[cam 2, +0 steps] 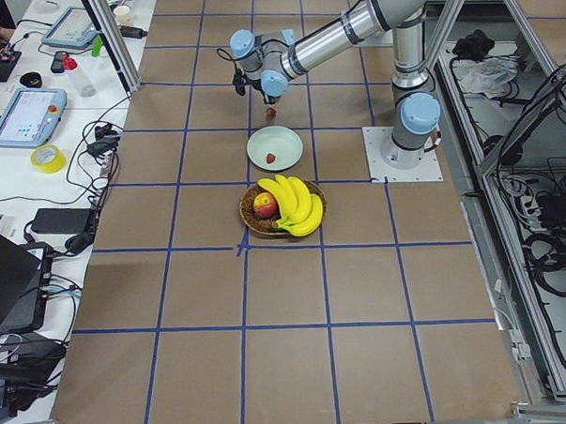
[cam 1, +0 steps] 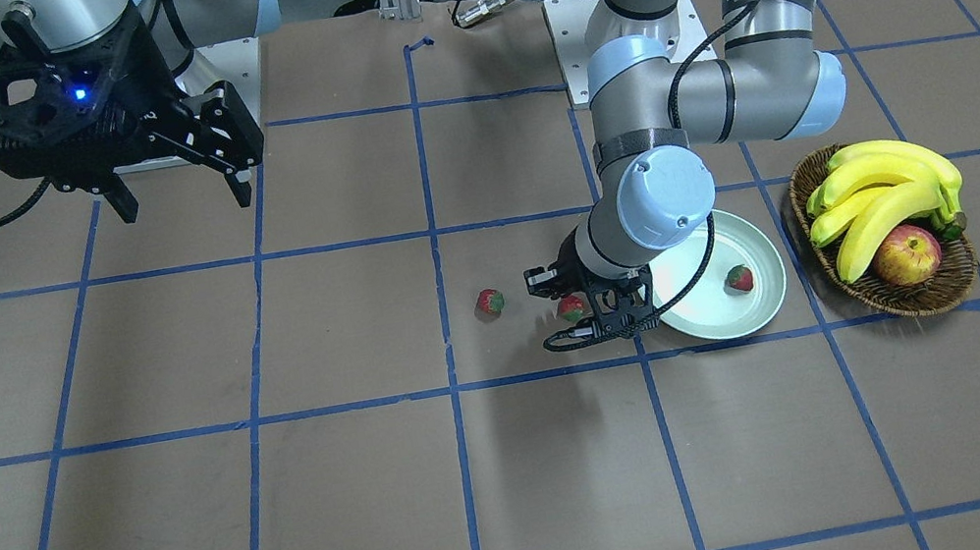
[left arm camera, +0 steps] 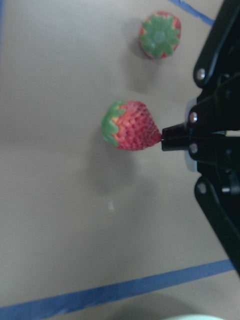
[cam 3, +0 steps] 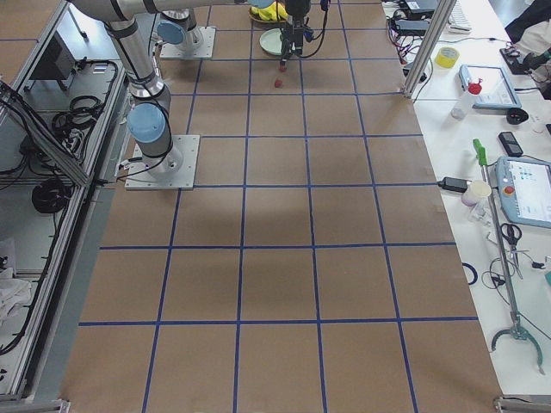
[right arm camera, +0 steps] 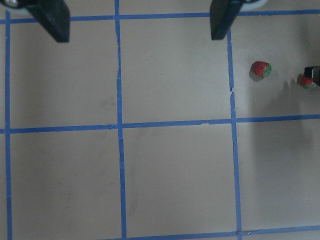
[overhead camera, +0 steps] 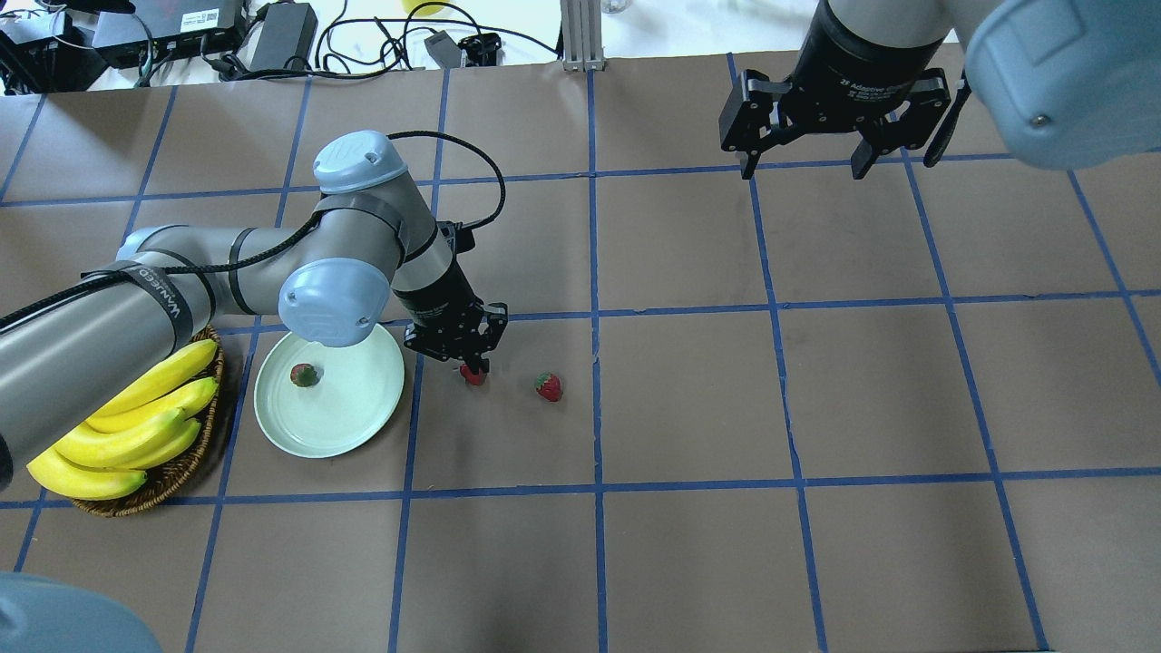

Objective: Collect all strawberries into plate

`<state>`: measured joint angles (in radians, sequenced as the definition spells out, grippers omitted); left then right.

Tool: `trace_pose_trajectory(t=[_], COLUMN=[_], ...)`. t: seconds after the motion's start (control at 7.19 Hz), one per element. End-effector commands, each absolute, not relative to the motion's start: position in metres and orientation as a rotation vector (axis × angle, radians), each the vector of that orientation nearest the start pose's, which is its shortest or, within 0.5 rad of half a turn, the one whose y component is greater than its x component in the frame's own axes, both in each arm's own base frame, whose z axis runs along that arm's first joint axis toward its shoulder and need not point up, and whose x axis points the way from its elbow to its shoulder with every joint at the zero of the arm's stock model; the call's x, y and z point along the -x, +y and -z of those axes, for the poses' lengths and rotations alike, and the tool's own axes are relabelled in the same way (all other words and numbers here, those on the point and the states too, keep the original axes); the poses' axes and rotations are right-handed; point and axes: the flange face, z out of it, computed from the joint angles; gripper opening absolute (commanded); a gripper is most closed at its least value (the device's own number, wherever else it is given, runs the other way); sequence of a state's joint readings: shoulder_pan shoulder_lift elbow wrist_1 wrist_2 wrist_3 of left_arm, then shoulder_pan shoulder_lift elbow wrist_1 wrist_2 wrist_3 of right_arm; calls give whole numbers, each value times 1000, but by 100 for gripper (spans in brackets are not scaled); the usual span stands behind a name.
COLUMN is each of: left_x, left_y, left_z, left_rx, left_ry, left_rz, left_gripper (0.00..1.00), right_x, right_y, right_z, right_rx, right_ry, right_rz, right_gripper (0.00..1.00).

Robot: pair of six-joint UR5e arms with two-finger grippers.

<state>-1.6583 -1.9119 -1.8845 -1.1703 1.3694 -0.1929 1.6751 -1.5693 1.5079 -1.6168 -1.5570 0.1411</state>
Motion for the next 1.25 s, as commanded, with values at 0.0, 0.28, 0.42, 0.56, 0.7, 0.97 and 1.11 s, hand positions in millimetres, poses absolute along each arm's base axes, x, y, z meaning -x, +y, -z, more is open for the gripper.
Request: trace_pose_trajectory(t=[0.0,0.28,0.42,0.56,0.7,0.97,1.11], left_x=[198,197,197,197,197,198,198], left_y=[-512,-510,-511,-512,-512,-512,-510], left_z=[-200,-194,-186,-176,-169,-160,-158], left_rx=[226,199,198,200,206,216,225], left_ry=[3256,3252,3244,3238,3232,3226,3223], left_rz=[-462,-473,-496,-520,-537,-568,-578], left_gripper=[100,100,100,100,97,85,65], right_x=[-187,-188,-187,-188,-187,-187,-186], right_y=[-485,-484,-484,-483,-484,-485,-485], right_z=[-522,-523,-524,-524,-523,-522,-522], right_rx=[-54,-51,-54,-49,-54,-63,-66], right_ry=[3109,3109,3109,3109,3109,3109,3109], right_rz=[161,160,161,160,156,153,153], right_gripper=[100,100,100,100,100,100,100])
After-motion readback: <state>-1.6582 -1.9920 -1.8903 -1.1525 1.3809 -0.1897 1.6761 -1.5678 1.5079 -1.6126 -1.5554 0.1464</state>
